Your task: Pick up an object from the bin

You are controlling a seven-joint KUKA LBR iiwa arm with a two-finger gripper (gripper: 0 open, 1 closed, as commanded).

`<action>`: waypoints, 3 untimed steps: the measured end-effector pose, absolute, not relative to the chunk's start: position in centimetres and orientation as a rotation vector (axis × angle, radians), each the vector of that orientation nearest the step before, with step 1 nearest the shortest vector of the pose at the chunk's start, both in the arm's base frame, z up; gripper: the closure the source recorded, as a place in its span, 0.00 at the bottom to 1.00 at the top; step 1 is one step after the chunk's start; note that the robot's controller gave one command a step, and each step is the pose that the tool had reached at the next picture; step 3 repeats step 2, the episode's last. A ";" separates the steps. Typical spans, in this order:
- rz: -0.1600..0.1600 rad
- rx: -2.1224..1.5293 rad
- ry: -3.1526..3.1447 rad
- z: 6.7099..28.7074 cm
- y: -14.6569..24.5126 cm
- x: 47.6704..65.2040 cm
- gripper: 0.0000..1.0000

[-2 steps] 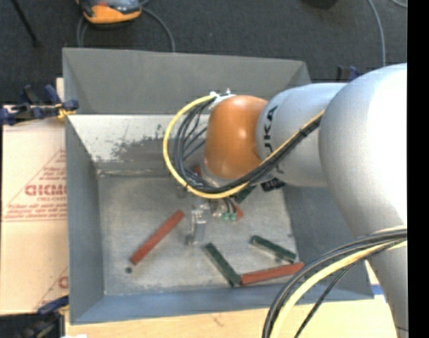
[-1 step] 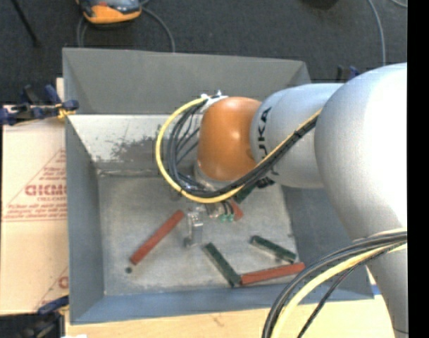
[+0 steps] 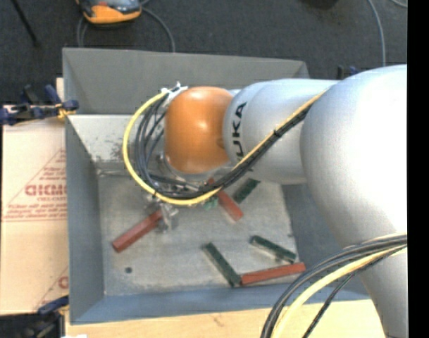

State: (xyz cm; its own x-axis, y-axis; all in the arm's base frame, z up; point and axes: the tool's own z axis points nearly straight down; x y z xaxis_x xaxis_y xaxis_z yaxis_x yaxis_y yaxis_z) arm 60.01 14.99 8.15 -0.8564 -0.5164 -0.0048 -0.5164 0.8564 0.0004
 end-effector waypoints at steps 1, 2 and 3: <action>0.003 -0.839 3.023 8.2 15.0 60.0 1.00; -0.002 -0.927 2.990 26.4 14.5 55.5 1.00; -0.002 -0.927 2.990 26.4 14.5 55.5 1.00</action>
Offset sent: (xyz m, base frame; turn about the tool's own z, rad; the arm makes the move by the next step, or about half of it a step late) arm -0.0468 -0.0045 0.1772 -0.0628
